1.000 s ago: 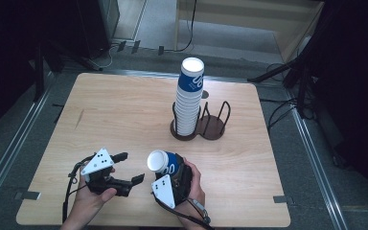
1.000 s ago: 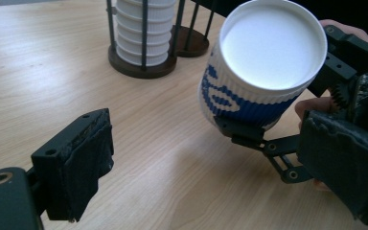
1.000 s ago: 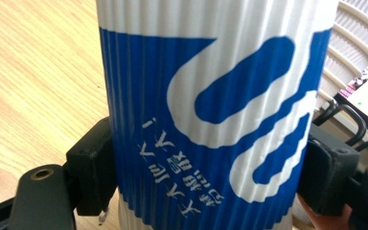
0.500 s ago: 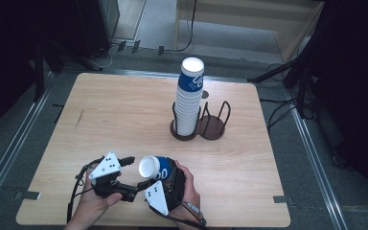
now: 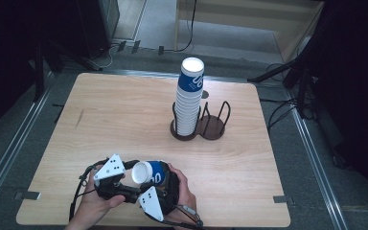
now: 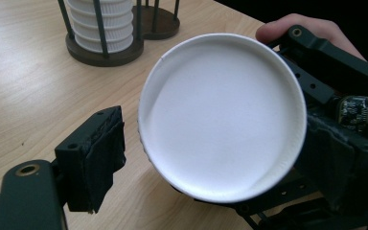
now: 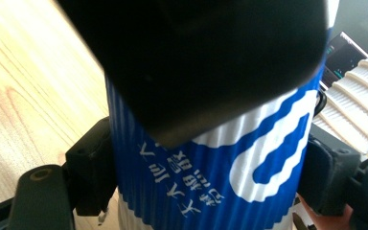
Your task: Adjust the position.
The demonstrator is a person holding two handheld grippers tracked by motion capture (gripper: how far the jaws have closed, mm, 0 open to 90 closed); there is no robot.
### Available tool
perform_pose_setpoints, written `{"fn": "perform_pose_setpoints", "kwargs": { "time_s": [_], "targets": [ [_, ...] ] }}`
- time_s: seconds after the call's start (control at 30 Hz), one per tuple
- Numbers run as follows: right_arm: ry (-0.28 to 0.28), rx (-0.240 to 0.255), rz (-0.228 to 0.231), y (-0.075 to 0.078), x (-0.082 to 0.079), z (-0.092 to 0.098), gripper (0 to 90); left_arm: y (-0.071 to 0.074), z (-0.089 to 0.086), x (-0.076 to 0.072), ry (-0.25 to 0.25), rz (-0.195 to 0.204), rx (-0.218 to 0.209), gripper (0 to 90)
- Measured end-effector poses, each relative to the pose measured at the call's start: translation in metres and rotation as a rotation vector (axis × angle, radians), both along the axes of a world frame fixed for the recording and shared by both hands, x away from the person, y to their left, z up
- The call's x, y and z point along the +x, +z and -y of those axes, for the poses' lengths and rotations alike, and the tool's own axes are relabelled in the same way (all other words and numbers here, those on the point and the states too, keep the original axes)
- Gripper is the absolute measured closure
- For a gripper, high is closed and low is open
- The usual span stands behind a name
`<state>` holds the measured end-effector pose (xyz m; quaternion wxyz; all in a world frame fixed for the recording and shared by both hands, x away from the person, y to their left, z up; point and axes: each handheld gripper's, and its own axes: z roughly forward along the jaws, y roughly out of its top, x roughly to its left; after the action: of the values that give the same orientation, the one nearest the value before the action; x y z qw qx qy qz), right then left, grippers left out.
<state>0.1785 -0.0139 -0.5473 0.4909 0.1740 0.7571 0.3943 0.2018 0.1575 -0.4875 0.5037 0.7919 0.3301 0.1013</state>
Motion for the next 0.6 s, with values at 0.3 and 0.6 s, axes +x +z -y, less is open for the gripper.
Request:
{"fn": "perform_pose_setpoints", "kwargs": {
  "time_s": [0.3, 0.6],
  "targets": [
    [0.041, 0.006, 0.008, 0.0000, -0.0020, 0.0010, 19.3, -0.0006, 0.0023, -0.0015, -0.008, 0.004, -0.010, 25.6],
    [0.034, 0.019, -0.002, 0.0024, -0.0005, 0.0034, 15.5, -0.0024, -0.0016, -0.0020, -0.024, 0.050, -0.041, 27.2]
  ]
}}
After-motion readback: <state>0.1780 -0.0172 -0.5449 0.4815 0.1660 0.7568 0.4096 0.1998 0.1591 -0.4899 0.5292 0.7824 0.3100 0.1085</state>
